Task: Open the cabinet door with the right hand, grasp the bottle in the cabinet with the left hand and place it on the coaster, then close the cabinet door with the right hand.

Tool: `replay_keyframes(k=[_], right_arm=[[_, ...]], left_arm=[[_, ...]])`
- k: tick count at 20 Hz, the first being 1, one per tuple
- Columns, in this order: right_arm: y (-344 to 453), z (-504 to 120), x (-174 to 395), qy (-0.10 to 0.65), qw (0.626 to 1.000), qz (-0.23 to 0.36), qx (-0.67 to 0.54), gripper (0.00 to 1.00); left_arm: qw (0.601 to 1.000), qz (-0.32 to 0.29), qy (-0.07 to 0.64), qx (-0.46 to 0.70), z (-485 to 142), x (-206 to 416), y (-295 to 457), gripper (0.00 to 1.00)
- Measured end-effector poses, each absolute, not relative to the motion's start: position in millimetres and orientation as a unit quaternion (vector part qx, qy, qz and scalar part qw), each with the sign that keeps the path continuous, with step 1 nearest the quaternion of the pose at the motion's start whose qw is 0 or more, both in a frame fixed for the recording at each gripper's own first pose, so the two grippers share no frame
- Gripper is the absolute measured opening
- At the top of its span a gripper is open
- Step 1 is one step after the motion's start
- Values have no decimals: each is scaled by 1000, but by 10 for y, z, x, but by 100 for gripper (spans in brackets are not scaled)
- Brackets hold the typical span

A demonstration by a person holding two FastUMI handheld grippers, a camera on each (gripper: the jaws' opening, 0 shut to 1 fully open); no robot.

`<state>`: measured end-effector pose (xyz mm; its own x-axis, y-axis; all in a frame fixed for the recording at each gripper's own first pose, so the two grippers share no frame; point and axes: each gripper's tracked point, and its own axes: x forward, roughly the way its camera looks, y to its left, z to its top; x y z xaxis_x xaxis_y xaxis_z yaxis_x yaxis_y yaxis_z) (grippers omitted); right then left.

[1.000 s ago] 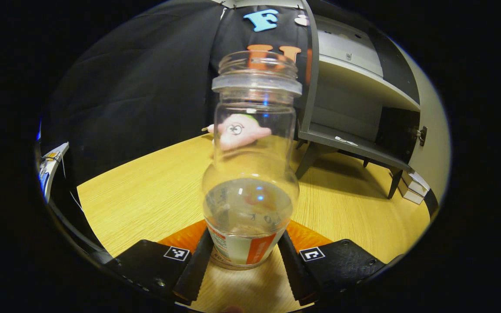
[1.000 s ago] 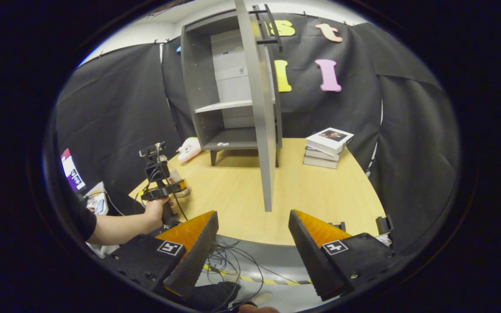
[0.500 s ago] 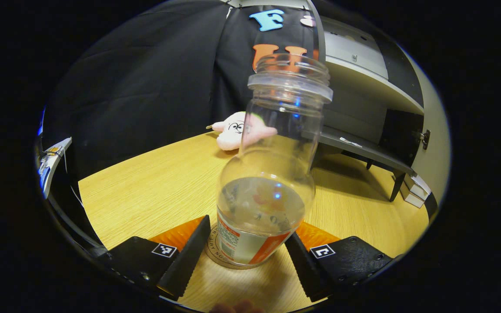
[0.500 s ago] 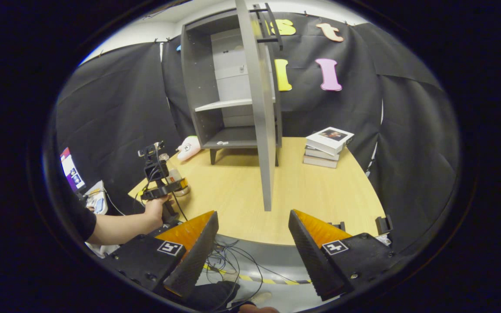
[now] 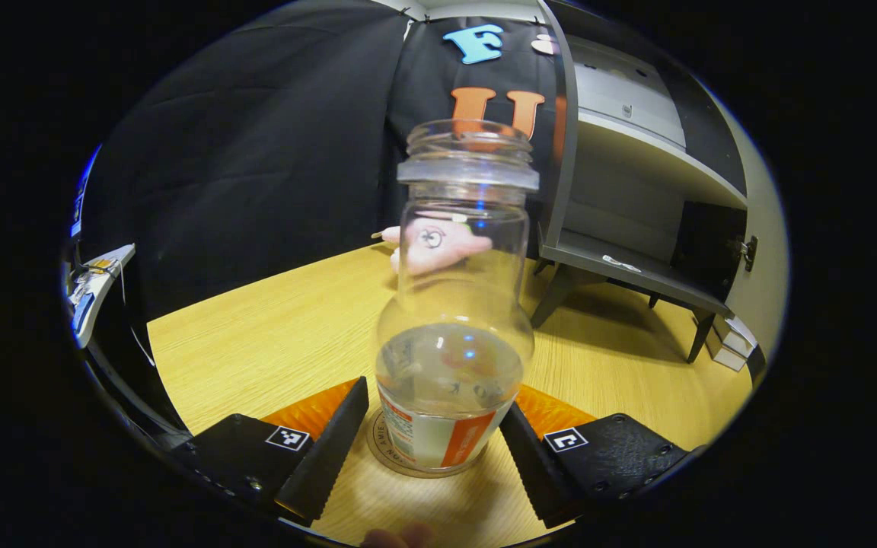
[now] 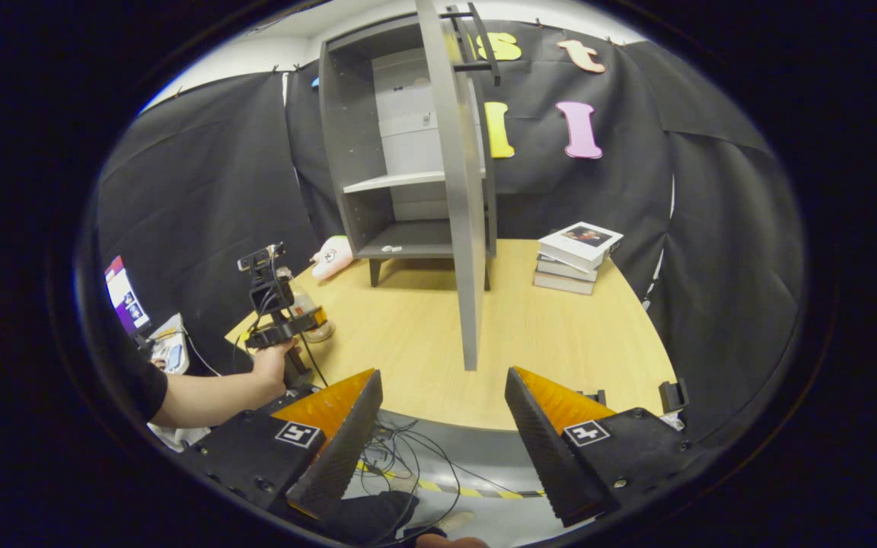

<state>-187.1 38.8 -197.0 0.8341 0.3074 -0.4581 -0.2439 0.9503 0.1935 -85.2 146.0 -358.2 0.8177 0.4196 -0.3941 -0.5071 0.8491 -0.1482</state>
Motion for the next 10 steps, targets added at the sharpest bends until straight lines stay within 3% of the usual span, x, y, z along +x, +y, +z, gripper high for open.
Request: replay_keyframes(k=[10], right_arm=[[419,-1989,-1875,254,952,158,68,100]], left_arm=[[949,256,159,-99,-3427,-848,1475,96]])
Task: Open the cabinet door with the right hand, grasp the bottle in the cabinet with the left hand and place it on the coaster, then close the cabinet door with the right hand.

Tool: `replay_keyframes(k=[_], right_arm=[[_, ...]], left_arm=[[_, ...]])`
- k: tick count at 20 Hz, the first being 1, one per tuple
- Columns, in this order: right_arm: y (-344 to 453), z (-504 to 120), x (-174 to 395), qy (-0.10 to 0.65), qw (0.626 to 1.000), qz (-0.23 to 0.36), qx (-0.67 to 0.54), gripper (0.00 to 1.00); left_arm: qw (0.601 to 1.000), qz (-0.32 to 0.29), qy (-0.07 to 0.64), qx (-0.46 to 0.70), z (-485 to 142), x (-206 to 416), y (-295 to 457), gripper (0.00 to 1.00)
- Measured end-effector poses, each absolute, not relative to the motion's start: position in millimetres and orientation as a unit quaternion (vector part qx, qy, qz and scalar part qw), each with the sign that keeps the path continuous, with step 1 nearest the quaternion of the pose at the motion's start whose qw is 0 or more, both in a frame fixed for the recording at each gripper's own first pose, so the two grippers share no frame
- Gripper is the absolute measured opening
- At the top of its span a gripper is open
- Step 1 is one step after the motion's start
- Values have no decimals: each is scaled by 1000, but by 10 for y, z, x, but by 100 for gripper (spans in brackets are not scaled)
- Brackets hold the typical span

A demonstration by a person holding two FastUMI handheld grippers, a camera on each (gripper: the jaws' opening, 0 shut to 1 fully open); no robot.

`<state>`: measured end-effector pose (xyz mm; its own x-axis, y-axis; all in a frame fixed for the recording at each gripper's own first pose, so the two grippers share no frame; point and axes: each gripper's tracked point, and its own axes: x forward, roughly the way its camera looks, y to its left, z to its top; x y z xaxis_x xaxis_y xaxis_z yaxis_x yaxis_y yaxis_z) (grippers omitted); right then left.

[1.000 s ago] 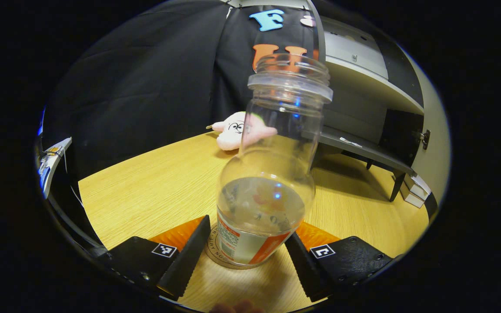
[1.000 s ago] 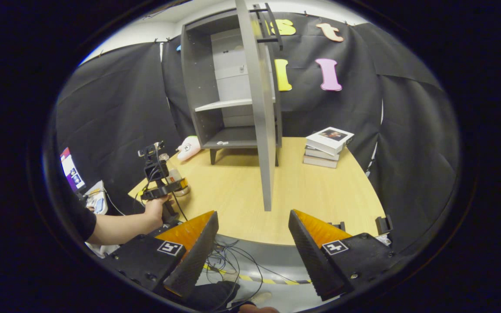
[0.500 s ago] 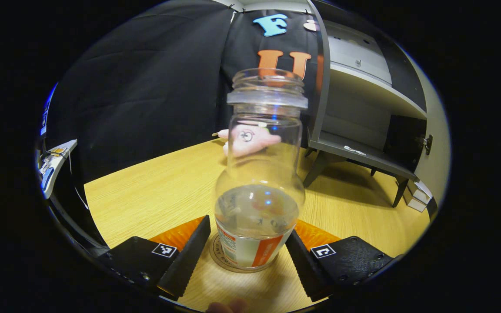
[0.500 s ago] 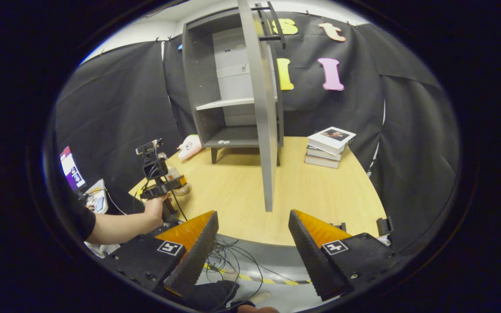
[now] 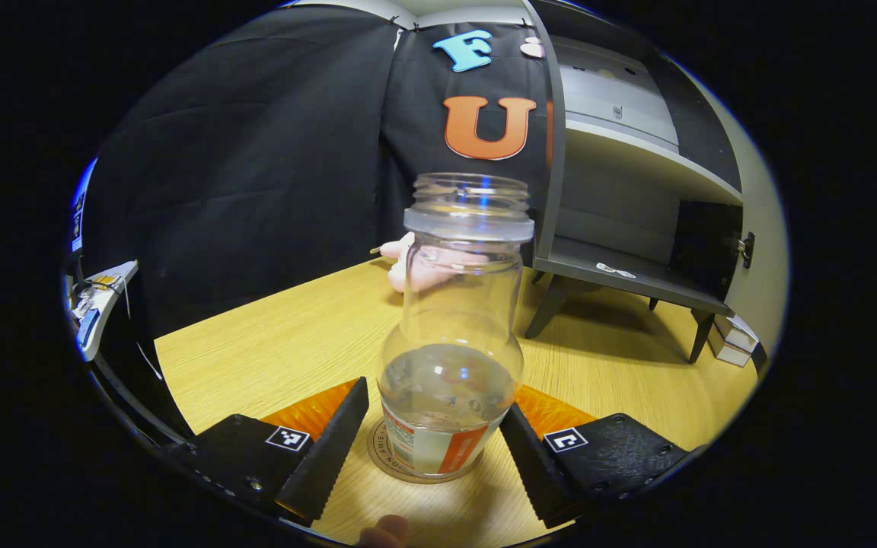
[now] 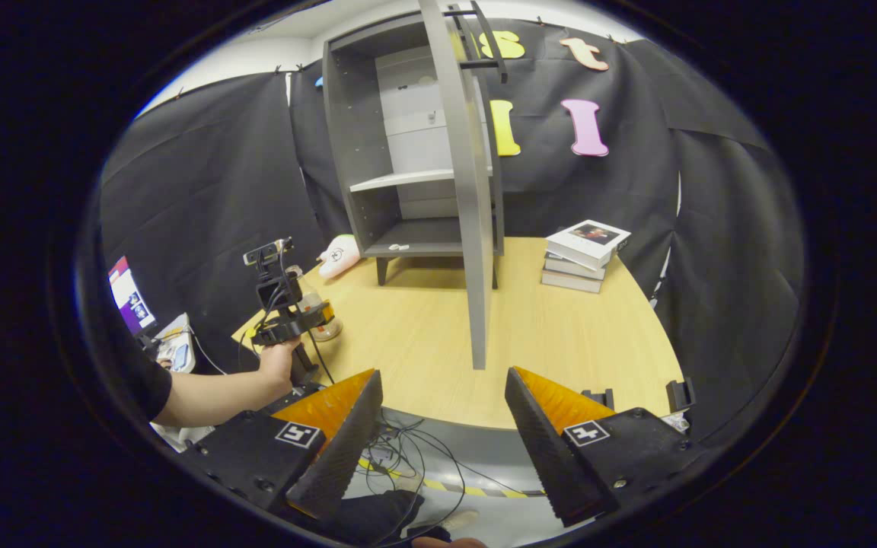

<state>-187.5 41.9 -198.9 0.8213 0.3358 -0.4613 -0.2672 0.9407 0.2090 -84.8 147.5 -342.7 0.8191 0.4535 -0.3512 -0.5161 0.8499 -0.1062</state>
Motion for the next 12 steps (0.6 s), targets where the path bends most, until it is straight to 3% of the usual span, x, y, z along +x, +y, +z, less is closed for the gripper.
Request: replay_keyframes(k=[12], right_arm=[[473,-2014,-1882,264,945,176,83,100]], left_arm=[[957,240,137,-83,-3195,-816,1417,96]])
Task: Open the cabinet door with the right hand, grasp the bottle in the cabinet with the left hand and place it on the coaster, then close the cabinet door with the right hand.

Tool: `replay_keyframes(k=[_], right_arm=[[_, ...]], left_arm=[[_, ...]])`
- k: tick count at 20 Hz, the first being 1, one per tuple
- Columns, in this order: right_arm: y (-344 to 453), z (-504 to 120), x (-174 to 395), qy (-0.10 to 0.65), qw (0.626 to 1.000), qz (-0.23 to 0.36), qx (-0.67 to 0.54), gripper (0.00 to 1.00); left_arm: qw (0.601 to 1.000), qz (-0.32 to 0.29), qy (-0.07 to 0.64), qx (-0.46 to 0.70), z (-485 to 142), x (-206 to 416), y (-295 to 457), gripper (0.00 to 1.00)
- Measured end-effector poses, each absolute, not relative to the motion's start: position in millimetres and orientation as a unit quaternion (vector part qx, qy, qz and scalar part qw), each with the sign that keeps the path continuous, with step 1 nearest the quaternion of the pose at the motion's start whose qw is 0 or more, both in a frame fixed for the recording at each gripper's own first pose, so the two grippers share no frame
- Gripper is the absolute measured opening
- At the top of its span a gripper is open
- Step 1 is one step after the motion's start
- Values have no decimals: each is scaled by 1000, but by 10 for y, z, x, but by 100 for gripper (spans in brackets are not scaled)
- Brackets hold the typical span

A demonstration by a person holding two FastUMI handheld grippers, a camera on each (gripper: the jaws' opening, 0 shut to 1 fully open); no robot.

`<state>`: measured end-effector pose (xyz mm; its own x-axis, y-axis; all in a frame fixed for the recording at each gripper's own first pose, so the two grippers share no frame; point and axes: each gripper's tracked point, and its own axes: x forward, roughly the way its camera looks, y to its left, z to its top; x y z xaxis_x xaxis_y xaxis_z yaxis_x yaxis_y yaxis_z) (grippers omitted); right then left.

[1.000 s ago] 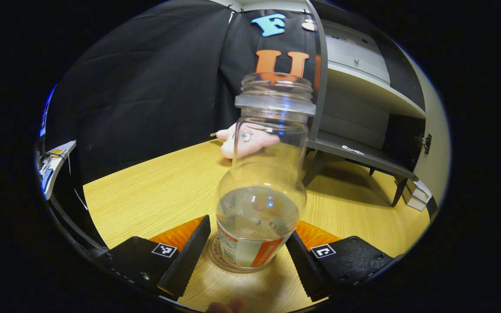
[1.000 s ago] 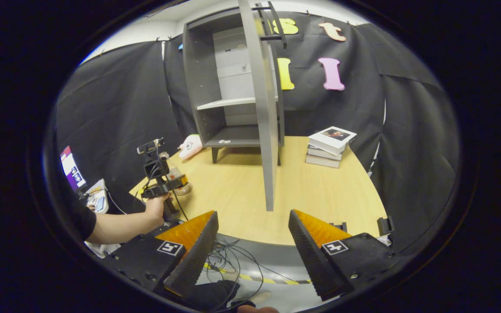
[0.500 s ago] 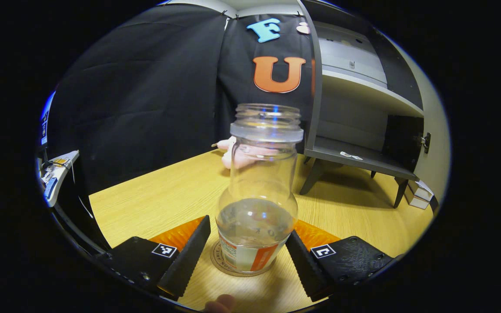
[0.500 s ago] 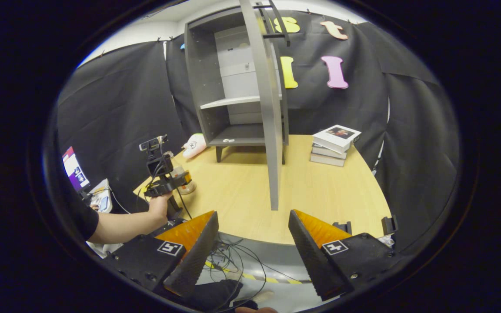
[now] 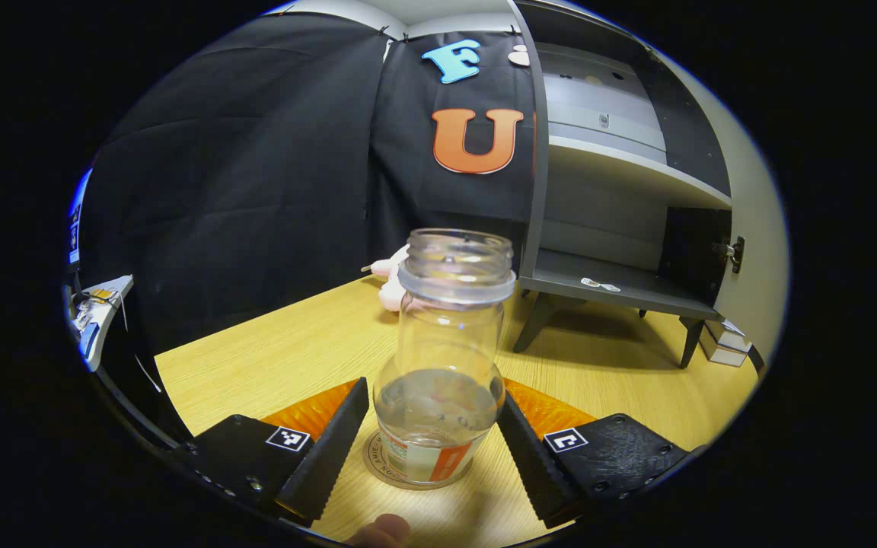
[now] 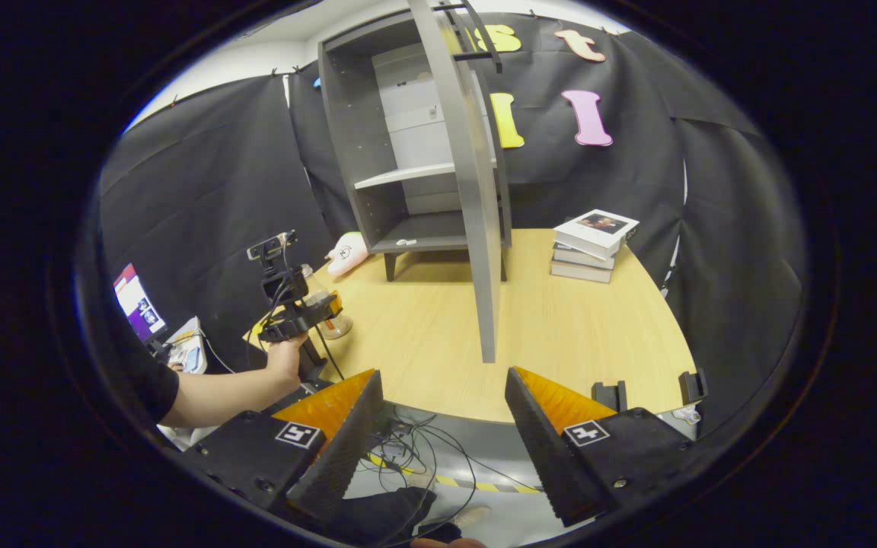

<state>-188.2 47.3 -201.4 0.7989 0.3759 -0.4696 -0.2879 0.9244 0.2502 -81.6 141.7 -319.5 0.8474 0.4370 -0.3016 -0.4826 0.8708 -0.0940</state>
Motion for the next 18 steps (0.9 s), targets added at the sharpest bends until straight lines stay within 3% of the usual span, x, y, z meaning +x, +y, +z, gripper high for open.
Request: replay_keyframes(k=[18], right_arm=[[575,-1473,-1798,216,951,202,86,100]], left_arm=[[971,209,106,-52,-2251,-897,1389,95]])
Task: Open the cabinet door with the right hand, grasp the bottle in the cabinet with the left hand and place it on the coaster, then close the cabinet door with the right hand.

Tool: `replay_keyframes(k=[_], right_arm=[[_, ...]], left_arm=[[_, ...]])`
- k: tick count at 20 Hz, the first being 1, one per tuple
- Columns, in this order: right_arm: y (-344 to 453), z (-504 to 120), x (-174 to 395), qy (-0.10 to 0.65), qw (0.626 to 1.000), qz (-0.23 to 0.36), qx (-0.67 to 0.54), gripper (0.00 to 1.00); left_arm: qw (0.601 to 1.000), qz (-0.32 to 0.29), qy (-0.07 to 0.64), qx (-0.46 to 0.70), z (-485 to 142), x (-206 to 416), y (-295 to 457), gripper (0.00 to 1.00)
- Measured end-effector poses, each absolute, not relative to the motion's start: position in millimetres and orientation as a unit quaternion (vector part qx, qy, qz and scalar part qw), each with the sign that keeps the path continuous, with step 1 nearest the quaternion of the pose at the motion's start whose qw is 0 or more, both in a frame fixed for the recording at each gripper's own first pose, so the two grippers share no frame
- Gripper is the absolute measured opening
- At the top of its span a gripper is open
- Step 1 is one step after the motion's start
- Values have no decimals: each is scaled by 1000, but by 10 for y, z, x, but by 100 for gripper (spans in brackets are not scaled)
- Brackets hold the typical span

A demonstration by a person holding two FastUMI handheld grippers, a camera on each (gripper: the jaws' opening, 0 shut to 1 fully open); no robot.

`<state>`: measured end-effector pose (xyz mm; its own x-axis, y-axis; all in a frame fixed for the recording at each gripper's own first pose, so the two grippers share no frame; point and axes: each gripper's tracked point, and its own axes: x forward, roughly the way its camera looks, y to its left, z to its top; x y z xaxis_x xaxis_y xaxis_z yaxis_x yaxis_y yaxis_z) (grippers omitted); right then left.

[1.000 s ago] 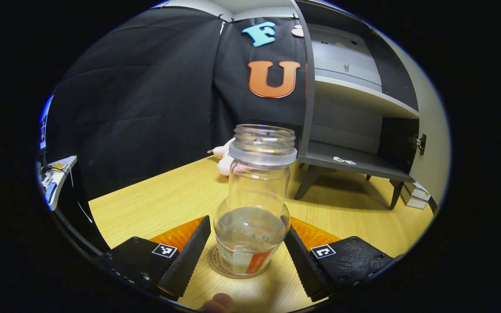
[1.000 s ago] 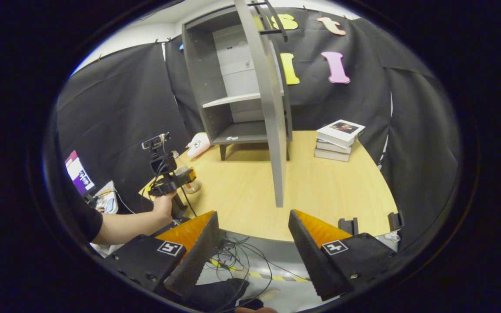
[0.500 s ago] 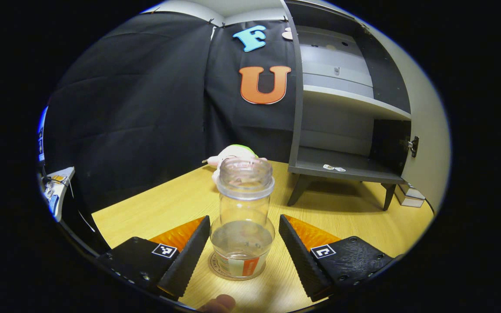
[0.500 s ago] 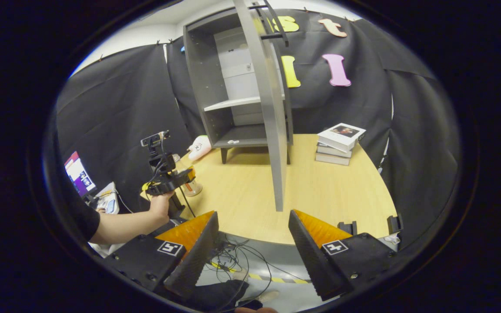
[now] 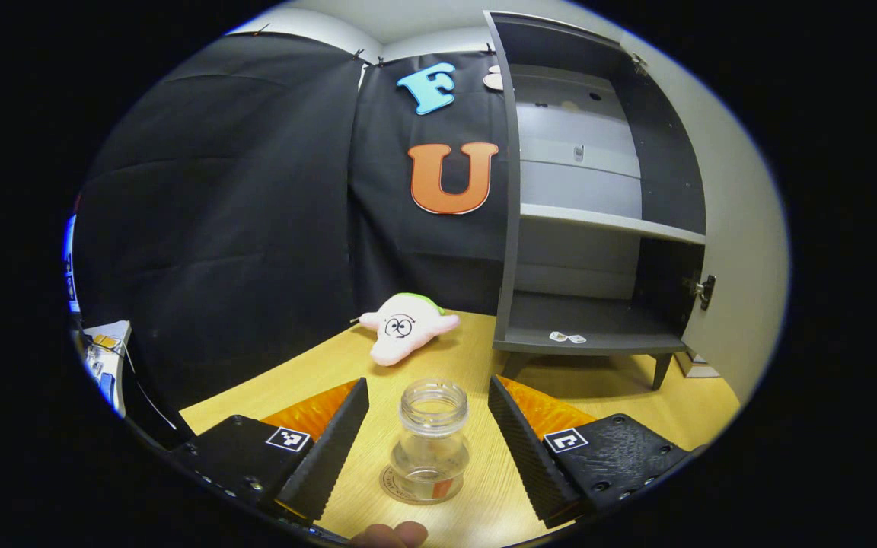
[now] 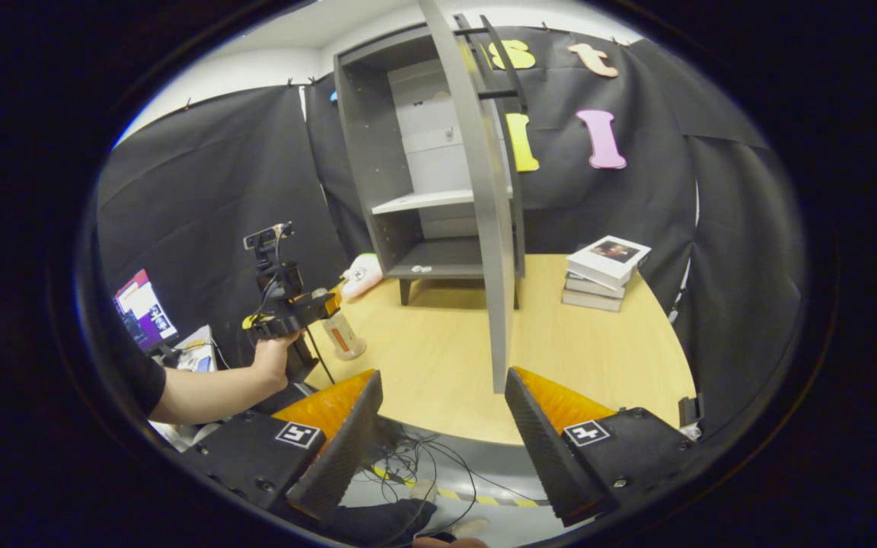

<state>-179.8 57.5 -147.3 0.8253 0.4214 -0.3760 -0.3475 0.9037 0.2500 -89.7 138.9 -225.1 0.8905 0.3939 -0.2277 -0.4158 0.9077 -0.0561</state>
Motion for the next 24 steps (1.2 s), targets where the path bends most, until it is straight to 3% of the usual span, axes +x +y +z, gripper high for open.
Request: replay_keyframes(k=[6,10,13,16,19,20,21,22,23,24], right_arm=[[279,-532,-1551,123,970,183,103,98],[-654,492,-1233,-8,991,67,117,96],[-492,299,-903,50,990,72,115,96],[-207,405,-688,25,995,66,64,98],[404,294,-824,47,988,126,73,95],[701,284,-828,59,981,165,86,88],[1016,299,-836,77,969,217,87,87],[1404,324,-933,93,948,290,90,87],[1782,372,-1031,98,931,341,90,94],[1985,453,-1028,83,929,353,69,93]], left_arm=[[979,177,90,-40,-1390,-1207,1171,96],[990,116,57,-47,-571,-1295,695,95],[994,69,34,-74,-171,-1328,302,95],[995,12,22,-99,58,-1275,-72,95],[997,-5,8,-81,156,-1203,-18,95],[997,-5,10,-78,139,-1172,61,95],[997,-8,11,-79,88,-1155,118,95],[997,-2,10,-79,87,-1139,224,95],[996,7,10,-83,82,-1119,368,95],[996,17,11,-89,68,-1121,517,95]])
